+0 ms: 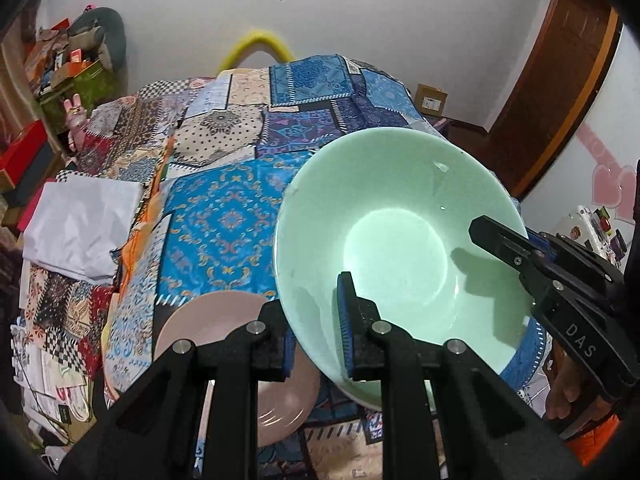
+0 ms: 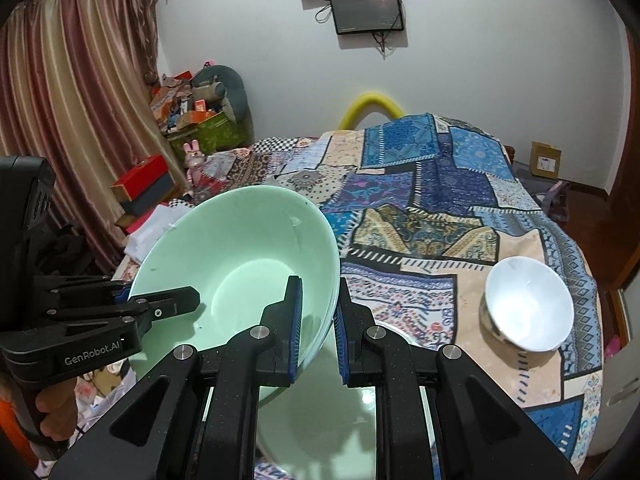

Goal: Organize plates and bowls
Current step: 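Lift the mint green bowl with the left tool and carry it toward the pink bowl, then lower the mint green bowl into the pale pink bowl with the left tool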

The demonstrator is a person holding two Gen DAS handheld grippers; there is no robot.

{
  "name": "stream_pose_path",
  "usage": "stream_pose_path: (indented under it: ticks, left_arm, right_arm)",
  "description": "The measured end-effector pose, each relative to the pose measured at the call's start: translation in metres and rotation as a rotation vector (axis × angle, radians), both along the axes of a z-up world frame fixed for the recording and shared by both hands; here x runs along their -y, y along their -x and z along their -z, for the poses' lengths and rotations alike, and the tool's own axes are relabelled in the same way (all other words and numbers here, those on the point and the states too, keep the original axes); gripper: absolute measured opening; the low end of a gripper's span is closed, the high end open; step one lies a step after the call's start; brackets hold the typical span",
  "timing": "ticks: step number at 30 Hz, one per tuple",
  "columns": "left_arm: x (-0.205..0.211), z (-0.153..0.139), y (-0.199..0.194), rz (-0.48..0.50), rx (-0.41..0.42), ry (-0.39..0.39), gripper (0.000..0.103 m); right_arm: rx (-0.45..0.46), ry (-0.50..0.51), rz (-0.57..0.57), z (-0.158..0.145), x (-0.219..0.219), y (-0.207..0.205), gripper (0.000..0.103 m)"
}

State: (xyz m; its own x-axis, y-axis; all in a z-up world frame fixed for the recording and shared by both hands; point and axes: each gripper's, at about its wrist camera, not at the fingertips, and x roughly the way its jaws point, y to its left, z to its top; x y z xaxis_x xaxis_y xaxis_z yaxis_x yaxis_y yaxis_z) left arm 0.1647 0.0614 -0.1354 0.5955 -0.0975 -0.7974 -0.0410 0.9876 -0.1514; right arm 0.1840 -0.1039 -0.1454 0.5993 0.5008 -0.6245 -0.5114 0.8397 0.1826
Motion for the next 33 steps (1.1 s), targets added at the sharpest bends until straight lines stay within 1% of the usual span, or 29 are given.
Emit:
stream_pose_path:
  ticks: [10,19,26,33]
  left_arm:
    - [-0.036,0.000,0.031,-0.065,0.003,0.019,0.018]
    - [-0.068,0.007,0.049,-0.129,-0.007,0.017,0.018]
    - [-0.087,0.021,0.056,-0.159,-0.027,0.025,0.018]
    - [-0.100,0.044,0.059,-0.173,-0.065,0.046,0.018]
  right_arm:
    - [-0.006,-0.003,-0.066,0.003,-0.031,0.019,0.014]
    - [-0.040,-0.022,-0.128,0.014,-0.059,0.028,0.014]
    - [-0.069,-0.011,-0.162,0.025,-0.077,0.030,0.014]
    - [-0.105,0.011,-0.177,0.038,-0.089,0.030,0.013]
